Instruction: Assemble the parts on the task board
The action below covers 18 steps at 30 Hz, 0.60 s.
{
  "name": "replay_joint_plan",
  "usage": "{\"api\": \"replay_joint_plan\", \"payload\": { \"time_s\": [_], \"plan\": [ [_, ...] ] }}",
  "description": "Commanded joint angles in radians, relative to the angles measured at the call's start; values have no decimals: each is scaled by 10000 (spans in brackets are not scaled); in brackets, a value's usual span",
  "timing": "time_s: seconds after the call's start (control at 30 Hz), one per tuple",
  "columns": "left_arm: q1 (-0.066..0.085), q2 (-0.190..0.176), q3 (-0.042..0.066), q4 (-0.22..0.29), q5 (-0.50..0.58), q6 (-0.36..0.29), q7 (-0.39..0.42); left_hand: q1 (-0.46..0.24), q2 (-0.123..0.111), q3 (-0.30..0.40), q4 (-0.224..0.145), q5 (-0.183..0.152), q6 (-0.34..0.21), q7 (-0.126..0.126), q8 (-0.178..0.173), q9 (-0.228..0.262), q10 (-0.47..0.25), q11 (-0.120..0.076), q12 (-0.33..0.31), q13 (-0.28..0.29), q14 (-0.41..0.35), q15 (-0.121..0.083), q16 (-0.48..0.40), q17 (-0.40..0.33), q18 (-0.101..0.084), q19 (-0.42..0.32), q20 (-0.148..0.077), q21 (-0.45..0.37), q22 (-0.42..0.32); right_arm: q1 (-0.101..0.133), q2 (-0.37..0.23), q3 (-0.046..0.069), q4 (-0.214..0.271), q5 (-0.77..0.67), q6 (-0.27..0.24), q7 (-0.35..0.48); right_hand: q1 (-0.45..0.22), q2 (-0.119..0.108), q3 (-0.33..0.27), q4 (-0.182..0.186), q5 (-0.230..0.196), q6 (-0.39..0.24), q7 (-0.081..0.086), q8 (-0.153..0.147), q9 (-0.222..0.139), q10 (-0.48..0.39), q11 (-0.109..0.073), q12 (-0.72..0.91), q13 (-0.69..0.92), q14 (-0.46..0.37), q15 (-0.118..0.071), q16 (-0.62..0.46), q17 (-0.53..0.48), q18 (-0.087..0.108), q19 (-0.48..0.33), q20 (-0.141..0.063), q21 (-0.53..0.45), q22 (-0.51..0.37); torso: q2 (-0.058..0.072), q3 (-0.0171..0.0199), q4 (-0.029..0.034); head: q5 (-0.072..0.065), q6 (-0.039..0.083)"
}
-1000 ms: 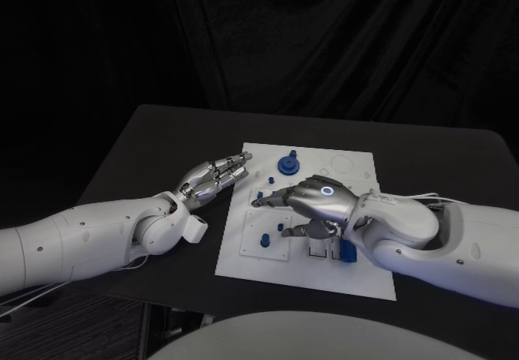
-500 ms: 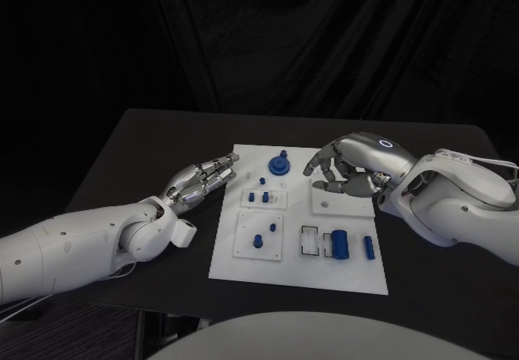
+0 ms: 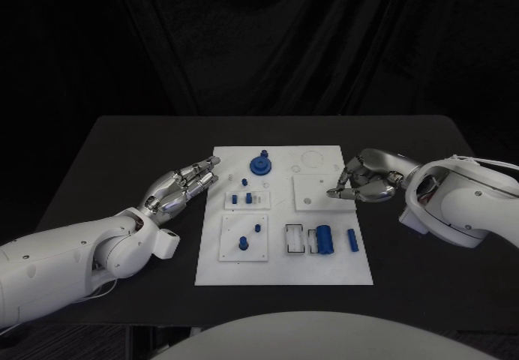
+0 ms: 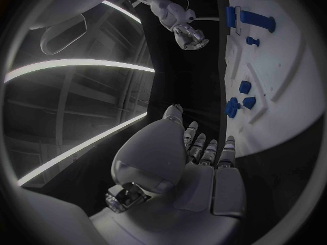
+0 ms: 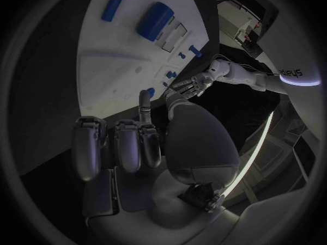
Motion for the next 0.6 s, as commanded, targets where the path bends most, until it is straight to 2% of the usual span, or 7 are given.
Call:
{"api": "replay_joint_plan", "payload": {
  "time_s": [0.03,0.13,0.2,0.27,0.37,0.5,0.6],
  "plan": [
    [34,6,7,66,43,-140,841,21,-53,8,74,46,60,-13,13,-1,16,-61,35,6,14,-67,-36,-17,110,-14,-37,-8,-3,-190,-96,4,178,109,709,-1755,-499,-149,32,32,-2,-158,-76,478,494,1074,-113,24,2626,888,-115,47,1827,-201,798,-75,74,2393,25,-3,-8,-105,-1],
    [38,10,6,54,43,-89,817,25,-44,14,76,49,67,22,15,-1,8,-49,27,3,14,-59,-36,-17,107,-14,-21,-7,-2,-357,-149,3,334,-104,758,-2146,-950,-297,72,36,-80,-422,-206,1310,1418,1074,-235,24,2626,926,-217,149,1961,-236,844,-171,249,2440,20,-1,2,-178,-1],
    [38,-2,6,48,43,-68,811,25,-44,14,76,49,67,22,15,-1,8,-49,27,3,14,-59,-36,-17,107,-14,-21,-7,-2,-421,-144,3,392,-169,763,-2289,-1209,-306,69,40,-208,-475,-277,1637,1807,1074,-297,24,2626,933,-269,165,1974,-247,858,-220,305,2454,13,8,11,-213,-1],
    [38,-30,6,46,43,-45,800,29,-39,17,76,51,60,35,14,-2,6,-39,27,3,14,-51,-36,-17,105,-12,-11,-6,1,-543,-115,2,466,-273,720,-2443,-1488,-245,94,45,-235,-474,-330,1795,2042,1074,-345,24,2626,912,-308,99,1870,-235,841,-258,265,2438,25,47,-52,-267,-1],
    [38,-45,6,47,43,-30,789,31,-36,19,75,53,67,39,14,-1,6,-33,29,3,14,-47,-36,-17,105,-11,-5,-5,3,-683,-81,2,531,-496,589,-2494,-1584,-229,114,40,-240,-550,-324,1742,2071,1074,-348,24,2626,879,-316,-1,1721,-204,798,-269,147,2397,32,63,-98,-415,-1],
    [37,-52,6,41,43,3,746,40,-32,25,70,57,77,53,15,0,6,-20,30,3,14,-34,-36,-17,104,-8,12,-3,10,-878,-21,2,658,-915,383,-2580,-1636,-236,144,36,-271,-675,-288,1546,2022,1074,-325,24,2626,868,-307,-37,1670,-196,783,-271,116,2385,50,50,-49,-537,-1],
    [37,-66,6,51,43,13,690,78,-22,47,44,71,91,90,15,0,2,13,32,3,14,-11,-36,-17,103,-8,43,-3,4,-1010,15,2,780,-1215,343,-2736,-1619,-256,167,34,-294,-781,-188,1133,1809,1074,-241,24,2626,857,-242,-76,1612,-181,755,-229,53,2362,40,58,-41,-562,-1]
  ]
}}
